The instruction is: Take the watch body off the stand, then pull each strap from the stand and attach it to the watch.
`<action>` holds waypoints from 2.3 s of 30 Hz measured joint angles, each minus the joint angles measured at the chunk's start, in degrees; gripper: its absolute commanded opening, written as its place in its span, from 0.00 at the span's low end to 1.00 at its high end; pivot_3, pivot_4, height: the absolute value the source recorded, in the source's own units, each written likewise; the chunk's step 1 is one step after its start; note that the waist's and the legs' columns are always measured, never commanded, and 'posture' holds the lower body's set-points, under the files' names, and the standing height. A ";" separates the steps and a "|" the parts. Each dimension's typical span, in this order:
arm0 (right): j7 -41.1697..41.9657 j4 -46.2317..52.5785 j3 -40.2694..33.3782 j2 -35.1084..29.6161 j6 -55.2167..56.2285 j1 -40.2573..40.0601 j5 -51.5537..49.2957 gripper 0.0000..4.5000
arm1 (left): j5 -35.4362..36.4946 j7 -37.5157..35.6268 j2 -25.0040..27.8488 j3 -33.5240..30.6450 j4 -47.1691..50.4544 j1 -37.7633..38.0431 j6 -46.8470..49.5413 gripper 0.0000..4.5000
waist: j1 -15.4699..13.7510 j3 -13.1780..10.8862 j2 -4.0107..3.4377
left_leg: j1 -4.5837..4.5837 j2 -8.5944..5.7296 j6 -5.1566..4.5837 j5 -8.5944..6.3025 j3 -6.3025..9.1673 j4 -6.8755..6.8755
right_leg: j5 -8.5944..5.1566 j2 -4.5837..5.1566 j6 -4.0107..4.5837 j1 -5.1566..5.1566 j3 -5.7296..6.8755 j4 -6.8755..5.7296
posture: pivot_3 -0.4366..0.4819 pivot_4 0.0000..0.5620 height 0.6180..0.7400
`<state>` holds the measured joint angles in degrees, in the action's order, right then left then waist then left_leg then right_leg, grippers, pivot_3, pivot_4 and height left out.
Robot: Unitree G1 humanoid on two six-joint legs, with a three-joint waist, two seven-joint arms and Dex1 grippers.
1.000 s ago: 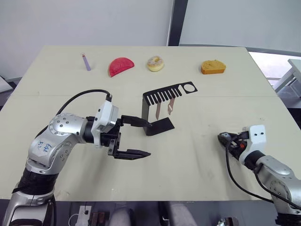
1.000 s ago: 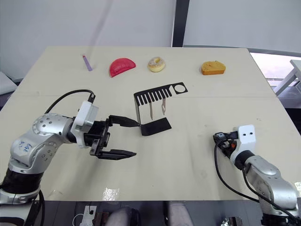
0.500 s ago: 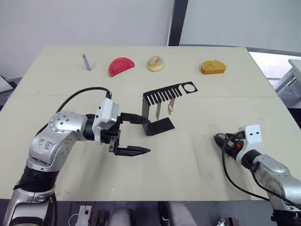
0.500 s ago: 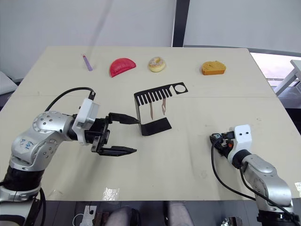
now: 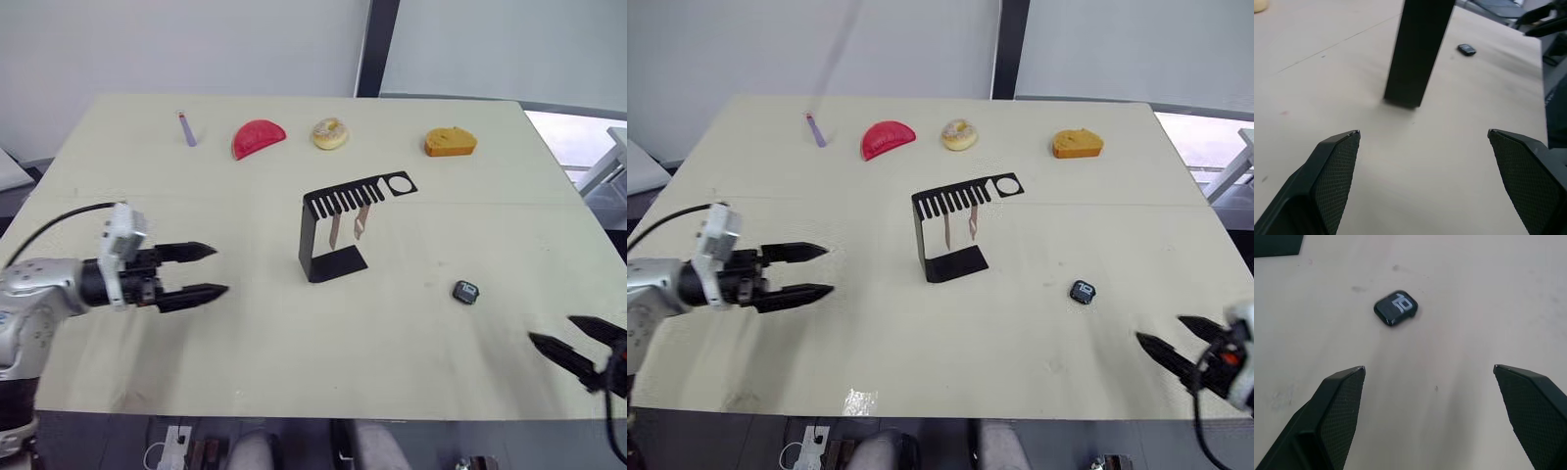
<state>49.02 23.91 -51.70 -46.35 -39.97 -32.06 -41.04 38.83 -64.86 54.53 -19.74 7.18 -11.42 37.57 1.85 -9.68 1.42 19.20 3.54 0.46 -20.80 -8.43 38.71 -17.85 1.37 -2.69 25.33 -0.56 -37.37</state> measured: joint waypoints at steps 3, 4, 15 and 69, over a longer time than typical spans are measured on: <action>3.24 -1.81 -5.14 0.05 0.46 -2.59 -0.39 0.99 | -1.83 -1.20 2.58 -2.82 -4.31 3.42 -1.78 1.00 | -0.01 0.00 0.02 | -0.04 0.00 0.01 0.00 0.00 -0.18 | -0.02 0.00 0.04 0.01 0.02 0.05 | 0.48 0.27 0.98; 3.70 -2.14 -6.05 0.10 0.63 -2.92 -0.45 0.99 | -2.27 -1.51 3.13 -3.55 -5.68 4.00 -2.33 1.00 | -0.05 0.00 0.03 | -0.05 -0.02 0.02 0.00 0.00 -0.24 | -0.02 0.01 0.05 0.02 0.02 0.07 | 0.48 0.27 0.98; 0.61 6.97 -0.39 3.17 -0.47 2.88 -5.26 0.99 | -0.92 5.90 -5.04 0.03 9.00 4.34 -1.88 1.00 | -0.25 0.03 0.05 | -0.04 -0.09 0.07 0.03 0.02 -0.45 | 0.00 0.08 0.02 0.02 0.02 0.07 | 0.48 0.27 0.98; -19.01 25.09 35.28 1.34 -2.26 26.72 -14.09 1.00 | -27.29 44.15 -37.00 26.99 12.05 -8.47 -5.03 0.42 | -0.33 0.08 0.16 | 0.00 -0.12 0.07 0.16 0.11 0.03 | 0.02 0.05 -0.02 0.01 0.02 -0.20 | 0.48 0.27 0.98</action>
<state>30.01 49.00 -16.42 -45.01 -42.24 -5.34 -55.13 11.54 -20.71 17.54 7.26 19.23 -19.89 32.54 1.53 -9.59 1.58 19.21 3.43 0.53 -20.64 -8.32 38.74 -17.83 1.43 -2.71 25.35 -0.54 -37.57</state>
